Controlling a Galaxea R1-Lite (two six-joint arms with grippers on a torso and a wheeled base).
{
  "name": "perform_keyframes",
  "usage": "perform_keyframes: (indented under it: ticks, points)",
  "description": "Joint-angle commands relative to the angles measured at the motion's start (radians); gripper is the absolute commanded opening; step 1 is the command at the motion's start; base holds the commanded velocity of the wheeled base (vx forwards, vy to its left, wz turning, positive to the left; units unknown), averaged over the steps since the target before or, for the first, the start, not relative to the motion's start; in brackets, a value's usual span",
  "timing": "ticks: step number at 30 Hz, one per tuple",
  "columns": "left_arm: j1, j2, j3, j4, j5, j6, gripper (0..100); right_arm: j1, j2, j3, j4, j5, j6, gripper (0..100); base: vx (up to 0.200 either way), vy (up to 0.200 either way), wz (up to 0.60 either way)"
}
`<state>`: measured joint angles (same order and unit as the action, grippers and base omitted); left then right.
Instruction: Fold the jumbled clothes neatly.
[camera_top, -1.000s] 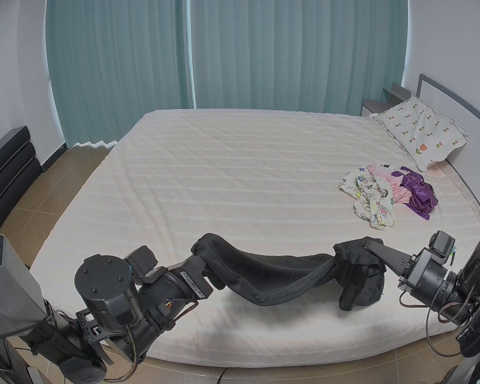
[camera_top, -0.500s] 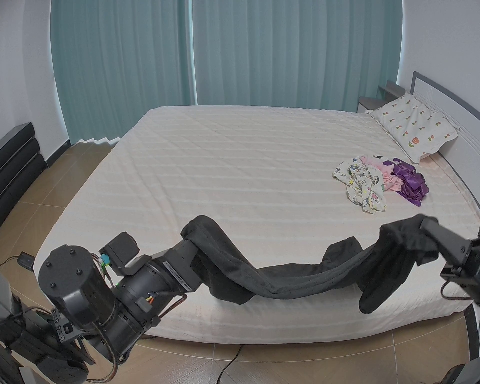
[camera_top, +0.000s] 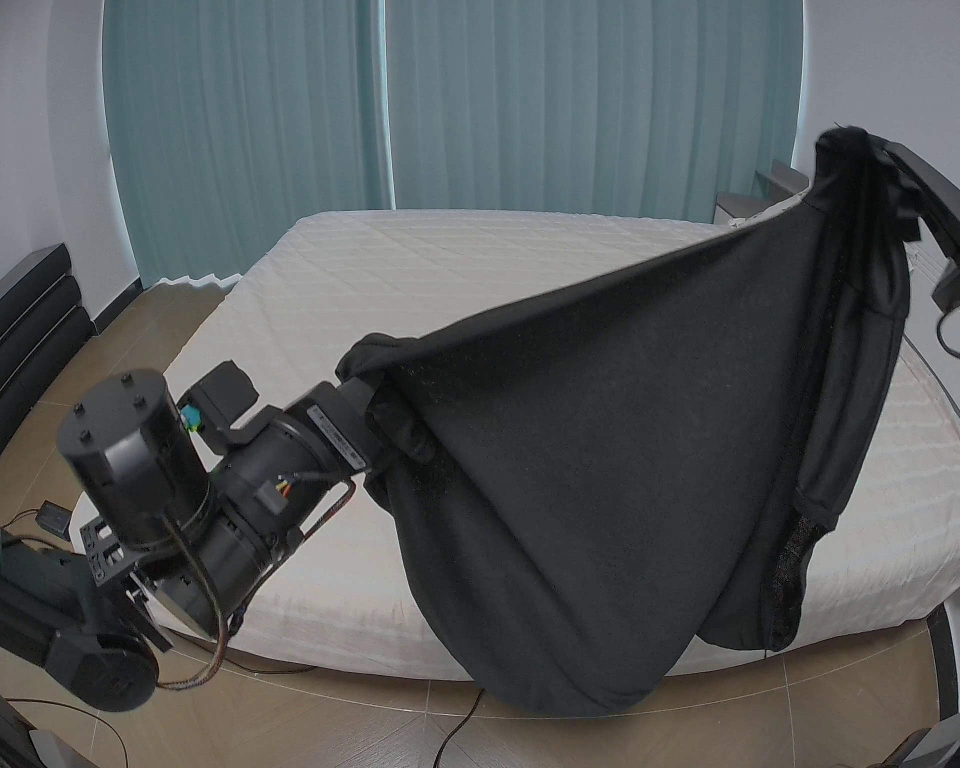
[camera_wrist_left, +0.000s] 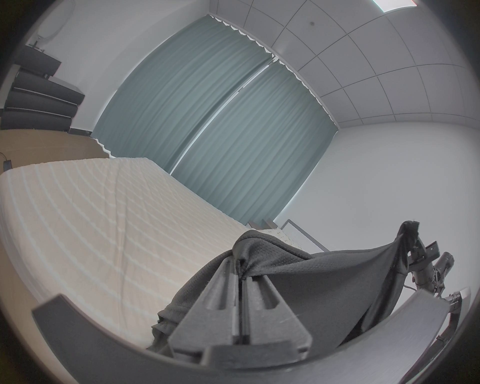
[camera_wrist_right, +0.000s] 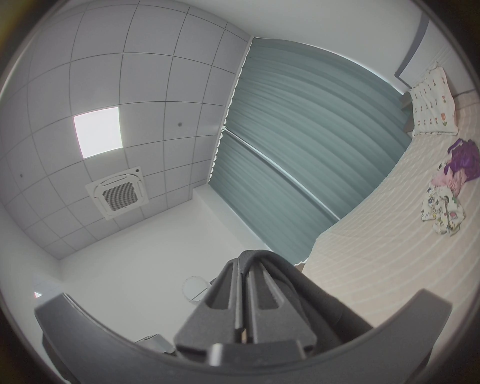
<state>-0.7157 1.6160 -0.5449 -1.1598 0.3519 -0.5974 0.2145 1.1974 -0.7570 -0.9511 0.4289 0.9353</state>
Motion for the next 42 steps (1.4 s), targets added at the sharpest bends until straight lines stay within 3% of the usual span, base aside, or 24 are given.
perform_keyframes:
  ticks: [1, 6, 18, 35, 42]
  points:
    - [0.099, 0.085, -0.173, 0.103, -0.001, 0.007, 0, -0.113, 0.361, -0.203, 0.015, 0.036, -0.038, 0, 0.0, 0.0, 0.0]
    - [0.144, 0.2, -0.239, 0.104, -0.001, 0.007, 0, -0.142, 0.496, -0.24, 0.009, 0.031, -0.139, 0, 0.08, 0.0, 0.0]
    - [0.202, 0.438, -0.457, 0.169, -0.033, 0.007, 0, -0.176, 0.686, -0.401, 0.017, 0.028, -0.145, 0, 0.2, 0.0, 0.0]
    - [0.265, 0.739, -0.762, 0.308, -0.062, 0.005, 0, -0.175, 0.9, -0.404, 0.006, 0.007, -0.15, 0, 0.188, 0.0, 0.0]
    - [0.272, 0.831, -0.79, 0.302, -0.062, 0.001, 0, -0.162, 1.039, -0.43, -0.005, -0.09, -0.164, 0, 0.0, 0.0, 0.0]
